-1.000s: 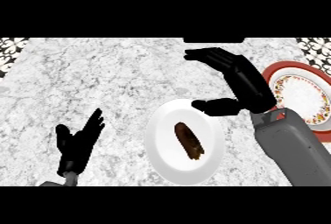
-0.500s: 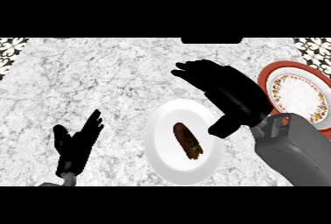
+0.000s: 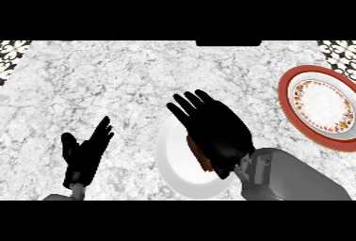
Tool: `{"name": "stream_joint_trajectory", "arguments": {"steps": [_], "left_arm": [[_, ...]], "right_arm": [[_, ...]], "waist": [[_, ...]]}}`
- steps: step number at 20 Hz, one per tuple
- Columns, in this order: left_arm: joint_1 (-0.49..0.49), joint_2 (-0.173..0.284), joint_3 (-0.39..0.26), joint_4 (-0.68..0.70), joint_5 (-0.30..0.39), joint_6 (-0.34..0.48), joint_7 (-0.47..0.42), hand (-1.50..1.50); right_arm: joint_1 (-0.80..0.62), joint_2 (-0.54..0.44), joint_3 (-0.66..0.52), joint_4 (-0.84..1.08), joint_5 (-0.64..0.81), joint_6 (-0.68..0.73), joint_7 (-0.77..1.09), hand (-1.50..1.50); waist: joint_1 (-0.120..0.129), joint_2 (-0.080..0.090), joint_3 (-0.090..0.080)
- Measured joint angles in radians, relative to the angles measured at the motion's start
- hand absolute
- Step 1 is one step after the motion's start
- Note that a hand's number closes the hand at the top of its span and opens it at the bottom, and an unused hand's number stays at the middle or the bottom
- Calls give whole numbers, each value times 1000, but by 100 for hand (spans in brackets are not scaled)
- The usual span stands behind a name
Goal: Pick the sweet potato from the plate and place it in the plate
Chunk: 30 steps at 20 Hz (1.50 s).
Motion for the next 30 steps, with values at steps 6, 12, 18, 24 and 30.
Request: {"name": "stream_joint_trajectory", "arguments": {"steps": [6, 12, 18, 24, 30], "left_arm": [[13, -8, 13, -13, -14, -19, -2, 0], [11, -29, 30, -8, -33, -29, 0, 0], [27, -39, 44, -35, -56, -39, 29, 0], [30, -57, 57, -32, -74, -61, 28, 0], [32, -67, 79, -41, -81, -81, 38, 0]], "right_arm": [[62, 97, 81, 75, 164, -28, 36, -150], [134, 154, 80, 109, 238, 21, 50, -150], [233, 194, 89, 132, 324, 9, 18, -150], [248, 226, 83, 206, 436, -13, -16, -150], [272, 246, 71, 278, 546, -60, -44, -150]], "waist": [[4, 2, 1], [3, 3, 1], [3, 3, 0], [4, 3, 0], [4, 4, 0]]}}
